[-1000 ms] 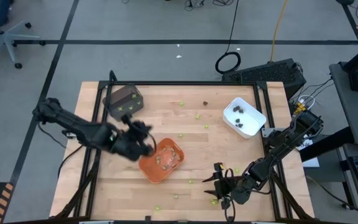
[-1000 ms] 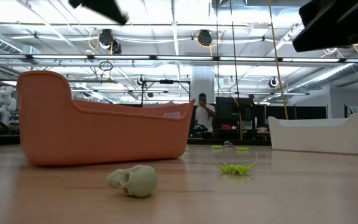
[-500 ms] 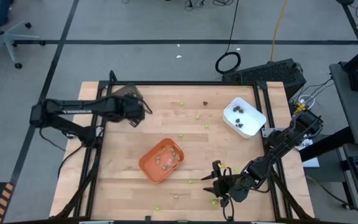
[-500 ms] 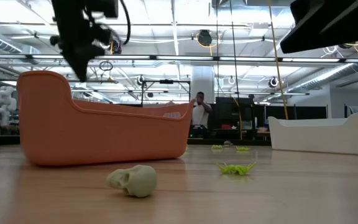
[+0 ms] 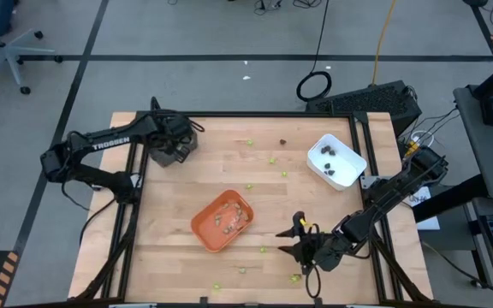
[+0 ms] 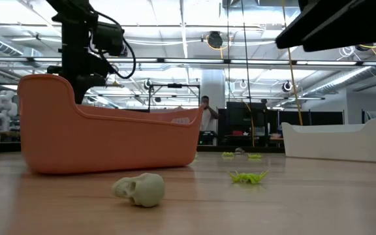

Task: Sort Halloween decoration
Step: Put the green spider toy into the black bin, then put the small transparent skull toy into the white bin

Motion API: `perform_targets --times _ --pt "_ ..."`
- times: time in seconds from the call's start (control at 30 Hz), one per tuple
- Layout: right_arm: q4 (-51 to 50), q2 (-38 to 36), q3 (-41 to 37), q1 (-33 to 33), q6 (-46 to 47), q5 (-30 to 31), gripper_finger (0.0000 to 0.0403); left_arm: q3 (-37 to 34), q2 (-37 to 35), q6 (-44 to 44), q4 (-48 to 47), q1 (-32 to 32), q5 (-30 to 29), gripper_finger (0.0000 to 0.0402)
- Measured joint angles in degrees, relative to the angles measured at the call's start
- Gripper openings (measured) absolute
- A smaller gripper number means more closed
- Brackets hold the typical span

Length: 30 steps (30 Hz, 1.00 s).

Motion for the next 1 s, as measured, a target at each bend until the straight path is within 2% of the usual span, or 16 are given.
perform_targets --times 0.13,0.23,0.43,0.6,0.7,0.83,1.0 --pt "-0.35 -0.02 0.0 -1.35 -0.54 -0.08 0.0173 -0.02 0.0 -0.12 0.29 -0.08 -3.43 0.0108" --pt "-2.05 -1.07 0.0 -2.33 -0.98 -0.14 0.0173 -0.03 0.0 -0.17 0.27 -1.07 -5.17 0.013" --pt "-9.26 -7.48 0.0 -5.44 0.55 0.06 0.0173 -0.02 -0.66 -2.12 2.83 -7.03 -5.6 0.0137" --pt "-16.72 -13.76 0.01 -9.41 1.53 3.04 0.0173 -0.02 -2.15 -4.7 9.38 -16.42 -8.04 0.0137" --pt "-22.34 -16.46 0.0 -13.33 4.43 4.66 0.0173 -0.02 -2.51 -5.0 13.83 -23.07 -12.3 0.0137" --pt "-26.99 -17.73 0.0 -21.0 7.97 3.9 0.0173 -0.02 -2.27 -5.21 18.91 -31.51 -18.13 0.0137" --pt "-25.69 -17.75 0.0 -34.17 6.59 -4.38 0.0173 -0.02 -1.62 -9.86 21.89 -40.62 -24.72 0.0137"
